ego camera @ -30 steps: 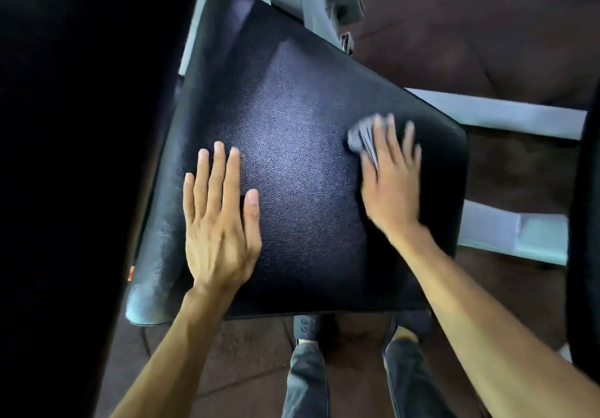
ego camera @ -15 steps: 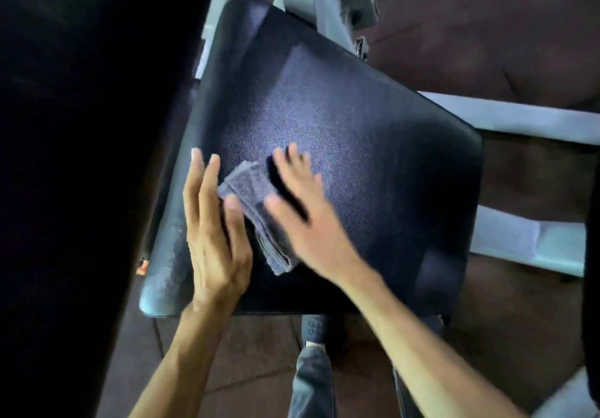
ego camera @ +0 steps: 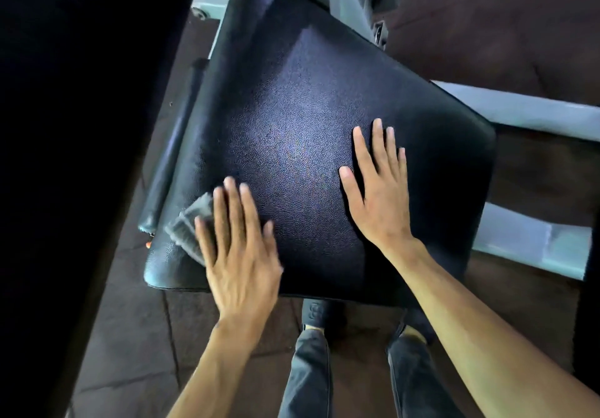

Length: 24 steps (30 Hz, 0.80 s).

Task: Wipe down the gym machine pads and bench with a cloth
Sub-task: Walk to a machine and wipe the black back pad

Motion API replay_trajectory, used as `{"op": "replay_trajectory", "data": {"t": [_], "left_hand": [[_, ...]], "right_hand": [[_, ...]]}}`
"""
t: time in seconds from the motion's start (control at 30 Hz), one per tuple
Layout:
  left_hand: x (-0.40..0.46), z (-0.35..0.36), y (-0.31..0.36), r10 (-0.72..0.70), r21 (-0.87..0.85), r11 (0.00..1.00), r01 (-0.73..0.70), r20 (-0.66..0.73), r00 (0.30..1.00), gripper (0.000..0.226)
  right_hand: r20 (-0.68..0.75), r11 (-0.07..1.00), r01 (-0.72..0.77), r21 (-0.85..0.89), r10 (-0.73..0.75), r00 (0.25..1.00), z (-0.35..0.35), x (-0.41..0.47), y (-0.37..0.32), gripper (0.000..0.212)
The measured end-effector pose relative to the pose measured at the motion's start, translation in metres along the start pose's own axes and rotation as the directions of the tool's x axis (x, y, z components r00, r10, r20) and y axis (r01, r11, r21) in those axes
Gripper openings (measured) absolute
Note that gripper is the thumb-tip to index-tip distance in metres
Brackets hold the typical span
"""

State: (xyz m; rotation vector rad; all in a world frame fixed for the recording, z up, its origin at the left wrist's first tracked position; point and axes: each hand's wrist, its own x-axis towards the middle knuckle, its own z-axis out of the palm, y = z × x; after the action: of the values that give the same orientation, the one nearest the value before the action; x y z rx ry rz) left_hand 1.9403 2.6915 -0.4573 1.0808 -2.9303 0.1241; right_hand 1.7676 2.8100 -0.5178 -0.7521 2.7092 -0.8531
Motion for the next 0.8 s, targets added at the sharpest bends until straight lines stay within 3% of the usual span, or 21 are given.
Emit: {"op": "replay_trajectory", "data": {"t": [0.13,0.37,0.47,0.53,0.6,0.67,0.73,0.8], "left_hand": [[-0.025,0.006,-0.02,0.056,0.014,0.998,-0.056,0.029,0.998,0.059],[0.036,0.004,0.025,0.133,-0.046,0.99,-0.134,-0.037,0.99,0.056],[0.08,0.004,0.058,0.161,-0.185,0.967,-0.174,-0.085,0.983,0.055],[0.107,-0.001,0.079,0.194,-0.398,0.895,-0.204,-0.065,0.979,0.053],[0.12,-0.011,0.079,0.249,-0.632,0.739,-0.231,-0.062,0.966,0.05],[0.112,-0.021,0.057,0.206,-0.748,0.617,-0.245,-0.147,0.967,0.046],[0.096,-0.022,0.026,0.066,-0.696,0.694,-0.182,-0.19,0.979,0.044],[0.084,-0.014,0.003,-0.064,-0.577,0.815,-0.052,-0.18,0.982,0.045]], "right_hand": [[-0.009,1.0,-0.011,-0.008,0.011,1.0,0.0,0.0,-0.001,0.058],[-0.02,0.999,-0.021,0.039,0.022,1.0,-0.001,-0.001,-0.001,0.057],[-0.025,0.996,-0.028,0.087,0.03,0.999,-0.002,-0.001,-0.001,0.055],[-0.013,0.979,-0.03,0.204,0.034,0.999,-0.004,-0.002,0.001,0.051],[-0.008,0.932,-0.061,0.358,0.069,0.998,-0.009,-0.006,0.002,0.049],[-0.035,0.877,-0.084,0.472,0.114,0.993,-0.018,-0.009,0.0,0.048],[-0.081,0.871,-0.037,0.49,0.088,0.993,-0.026,-0.005,-0.016,0.05],[-0.077,0.907,0.066,0.416,-0.037,0.996,-0.023,0.008,-0.048,0.053]]}}
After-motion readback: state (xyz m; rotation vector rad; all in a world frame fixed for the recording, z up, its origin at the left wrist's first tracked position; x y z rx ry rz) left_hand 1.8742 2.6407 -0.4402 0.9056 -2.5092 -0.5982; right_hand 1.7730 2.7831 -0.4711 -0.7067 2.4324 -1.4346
